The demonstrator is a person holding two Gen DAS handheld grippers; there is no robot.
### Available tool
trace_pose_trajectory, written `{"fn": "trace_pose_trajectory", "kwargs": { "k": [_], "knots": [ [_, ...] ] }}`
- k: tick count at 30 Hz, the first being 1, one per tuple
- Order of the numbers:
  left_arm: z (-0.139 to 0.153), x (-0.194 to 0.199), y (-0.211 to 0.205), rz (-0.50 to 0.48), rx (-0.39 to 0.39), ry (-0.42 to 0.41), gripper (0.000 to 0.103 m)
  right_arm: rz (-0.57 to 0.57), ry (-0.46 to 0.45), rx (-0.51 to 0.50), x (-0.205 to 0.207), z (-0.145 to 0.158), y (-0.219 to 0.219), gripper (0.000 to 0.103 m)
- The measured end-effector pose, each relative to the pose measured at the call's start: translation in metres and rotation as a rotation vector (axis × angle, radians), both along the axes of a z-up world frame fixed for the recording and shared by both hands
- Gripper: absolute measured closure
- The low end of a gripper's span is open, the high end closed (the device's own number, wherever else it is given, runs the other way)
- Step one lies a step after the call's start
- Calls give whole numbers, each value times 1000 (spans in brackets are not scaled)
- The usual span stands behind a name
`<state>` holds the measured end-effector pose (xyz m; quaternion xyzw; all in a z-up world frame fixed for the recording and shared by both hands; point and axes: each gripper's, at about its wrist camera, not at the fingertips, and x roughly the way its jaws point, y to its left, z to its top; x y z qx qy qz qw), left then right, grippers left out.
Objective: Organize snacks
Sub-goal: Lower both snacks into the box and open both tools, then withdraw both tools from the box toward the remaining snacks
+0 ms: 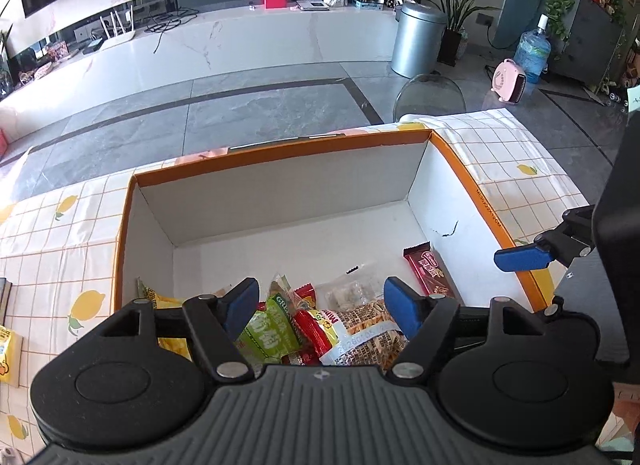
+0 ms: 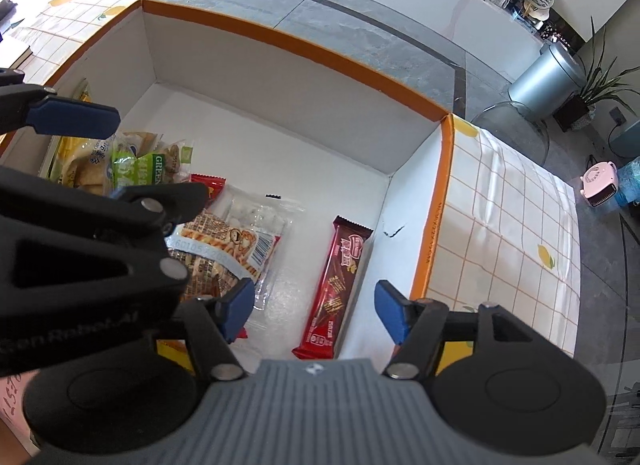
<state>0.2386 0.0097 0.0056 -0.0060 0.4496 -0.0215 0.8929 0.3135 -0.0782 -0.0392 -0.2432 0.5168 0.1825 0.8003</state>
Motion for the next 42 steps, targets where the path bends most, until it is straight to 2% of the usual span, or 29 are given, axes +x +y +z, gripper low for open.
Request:
{"fn": "trace_pose_trajectory", "kwargs": {
  "k": [3,6,14,19,23,26,31,38,42],
  "knots": [
    [9,-13,-2,7,17,-41,19,-13,-29,21,-9,8,-6,34],
    [18,-27,-5,14,38,-86,19,-23,-73,44,-22,17,-11,27],
    [40,-64,-16,0,89,-201,19,-72,-176,163,-64,42,-29,26],
    [46,-85,-27,-29,107,-232,19,-97,-218,244,-99,50,-42,25],
    [45,-105,-33,-47,98,-249,19,-121,-287,283,-130,52,-53,23],
    [40,-119,-36,-58,77,-254,19,-149,-319,316,-152,47,-65,21],
    [23,-139,-37,-57,33,-239,19,-217,-325,367,-186,28,-86,21],
    [-7,-156,-34,-37,-26,-192,22,-279,-324,328,-212,-4,-105,21],
    [-24,-162,-31,-28,-64,-150,24,-309,-294,330,-217,-19,-115,21]
  ]
}}
